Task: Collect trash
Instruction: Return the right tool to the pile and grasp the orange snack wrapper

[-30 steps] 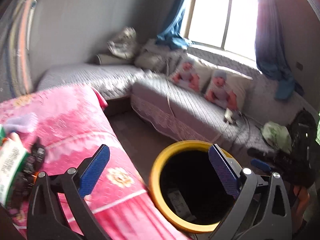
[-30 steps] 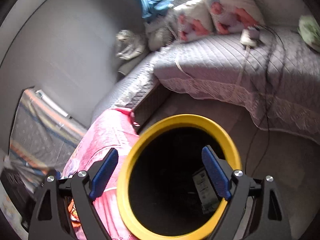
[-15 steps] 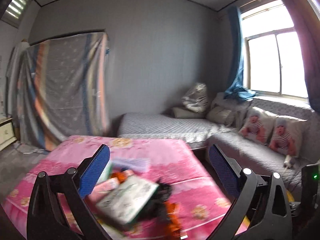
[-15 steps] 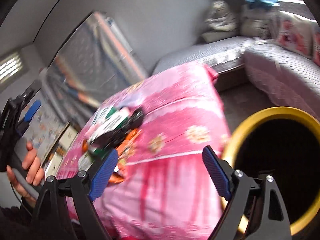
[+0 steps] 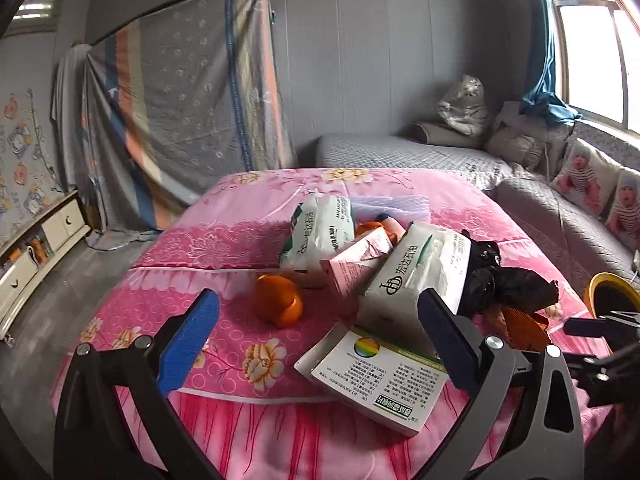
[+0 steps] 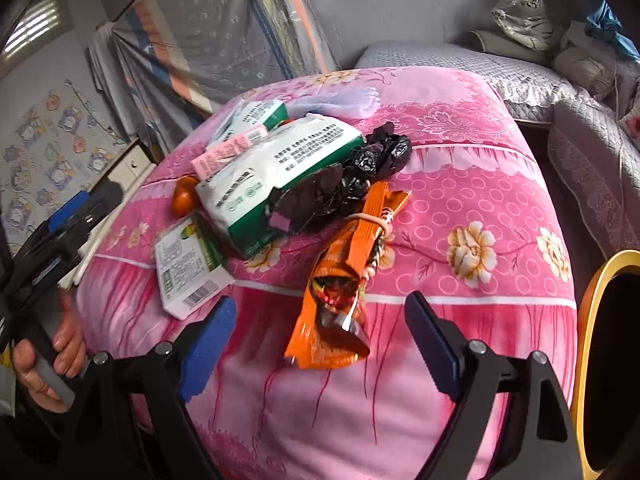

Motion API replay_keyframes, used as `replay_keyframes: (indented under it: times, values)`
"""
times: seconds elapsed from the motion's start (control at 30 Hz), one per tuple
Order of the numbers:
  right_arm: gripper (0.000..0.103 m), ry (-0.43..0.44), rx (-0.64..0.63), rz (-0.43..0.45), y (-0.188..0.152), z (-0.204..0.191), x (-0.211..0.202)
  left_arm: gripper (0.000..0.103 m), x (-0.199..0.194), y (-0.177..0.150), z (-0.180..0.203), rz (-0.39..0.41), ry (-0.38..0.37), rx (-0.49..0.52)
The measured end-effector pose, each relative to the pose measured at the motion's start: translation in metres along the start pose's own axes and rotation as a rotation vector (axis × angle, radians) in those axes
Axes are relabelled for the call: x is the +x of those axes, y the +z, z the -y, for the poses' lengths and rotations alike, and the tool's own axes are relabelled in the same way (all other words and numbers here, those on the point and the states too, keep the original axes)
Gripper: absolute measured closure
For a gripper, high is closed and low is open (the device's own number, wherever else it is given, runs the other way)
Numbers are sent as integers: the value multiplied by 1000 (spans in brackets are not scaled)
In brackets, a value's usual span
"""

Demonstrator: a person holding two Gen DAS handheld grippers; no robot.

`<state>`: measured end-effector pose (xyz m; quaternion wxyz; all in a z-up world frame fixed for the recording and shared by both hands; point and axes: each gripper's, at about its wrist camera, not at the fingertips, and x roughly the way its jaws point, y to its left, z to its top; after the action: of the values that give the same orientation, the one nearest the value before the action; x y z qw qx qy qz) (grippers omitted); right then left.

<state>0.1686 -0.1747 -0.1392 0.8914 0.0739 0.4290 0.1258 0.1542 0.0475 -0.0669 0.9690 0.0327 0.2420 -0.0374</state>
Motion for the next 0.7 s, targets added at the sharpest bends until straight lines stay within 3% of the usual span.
replay_keyframes:
  times: [0.2, 0.3, 0.37, 0.53, 0.7]
  values:
    - [23, -83, -34, -17, 12, -3, 28, 8, -9, 0, 8, 55, -55, 51]
    - [35, -108, -55, -34, 18, -1, 41, 8, -10, 0, 12, 56, -84, 60]
    - [61, -109, -60, -57, 18, 2, 48, 8, -9, 0, 15, 52, -104, 65]
    - [66, -99, -63, -51, 14, 14, 45, 8, -9, 2, 32, 48, -170, 97]
    - [66, -12, 29, -46, 4, 43, 15, 8, -1, 3, 51, 15, -243, 111]
